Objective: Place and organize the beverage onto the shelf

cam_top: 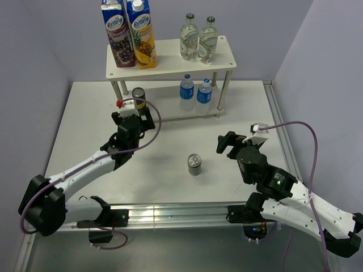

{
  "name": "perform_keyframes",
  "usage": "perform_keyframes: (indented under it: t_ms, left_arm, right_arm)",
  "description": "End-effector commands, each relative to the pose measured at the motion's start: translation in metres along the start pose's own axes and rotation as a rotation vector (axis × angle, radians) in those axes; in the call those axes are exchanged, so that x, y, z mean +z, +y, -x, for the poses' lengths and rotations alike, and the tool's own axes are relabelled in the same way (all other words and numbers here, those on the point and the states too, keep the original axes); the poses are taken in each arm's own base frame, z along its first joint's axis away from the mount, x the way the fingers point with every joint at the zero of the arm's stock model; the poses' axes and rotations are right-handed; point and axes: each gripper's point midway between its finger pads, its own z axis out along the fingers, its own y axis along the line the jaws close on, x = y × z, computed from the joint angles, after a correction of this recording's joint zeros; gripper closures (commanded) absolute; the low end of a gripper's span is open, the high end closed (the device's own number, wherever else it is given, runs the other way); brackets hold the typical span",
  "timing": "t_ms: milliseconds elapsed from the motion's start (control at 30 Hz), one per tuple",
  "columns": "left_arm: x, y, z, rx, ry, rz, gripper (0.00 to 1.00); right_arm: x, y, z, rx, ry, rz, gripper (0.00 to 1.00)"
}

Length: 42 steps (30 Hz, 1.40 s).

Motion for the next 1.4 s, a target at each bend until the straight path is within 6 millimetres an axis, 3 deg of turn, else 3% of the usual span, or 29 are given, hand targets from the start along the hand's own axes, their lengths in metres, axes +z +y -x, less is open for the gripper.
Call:
perform_keyframes:
  t_ms: [0,100,133,200,233,300,333,400,500,933,1367]
  left_arm:
    - [-0.03,-0.006,-0.024,-0.012,0.074,-0.064,0.01]
    - [-0.067,-0.028,-0.046,-0.054,0.127,-0.201,0.01]
    - [-0.081,-0.034,-0.072,-0.059,0.173,-0.242,0.01]
    - [-0.104,-0.056,-0.088,-0.103,0.193,-0.363,0.01]
    - [-0.111,-0.051,-0.109,-0.093,0.224,-0.381,0.01]
    - [-0.133,-0.071,-0.115,-0.137,0.213,-0.491,0.01]
    - [-0.14,-0.07,-0.127,-0.136,0.227,-0.516,0.01]
    - [-0.15,-0.081,-0.122,-0.177,0.2,-0.577,0.01]
    - [-0.167,-0.095,-0.132,-0.156,0.21,-0.657,0.01]
    - [-0.179,-0.167,-0.154,-0.059,0.247,-0.805,0.01]
    - [-0.173,-0.203,-0.169,0.008,0.258,-0.835,0.01]
  right_arm:
    - [-0.001,0.0,0.006,0.036,-0.022,-0.007,0.0]
    - [-0.001,0.0,0.004,0.039,-0.019,-0.009,0.0]
    - [-0.001,-0.001,0.005,0.041,-0.023,-0.011,0.0]
    - [0.0,-0.001,0.005,0.035,-0.024,-0.02,0.0]
    - [0.001,-0.002,0.006,0.034,-0.026,-0.026,0.0]
    - [0.0,-0.003,0.007,0.028,-0.026,-0.039,0.0]
    - [0.0,-0.003,0.008,0.029,-0.027,-0.042,0.0]
    - [0.0,-0.003,0.01,0.03,-0.028,-0.04,0.0]
    - [-0.002,-0.005,0.011,0.033,-0.028,-0.045,0.0]
    - [-0.005,-0.014,0.01,0.044,-0.034,-0.062,0.0]
    - [-0.004,-0.015,0.007,0.048,-0.034,-0.066,0.0]
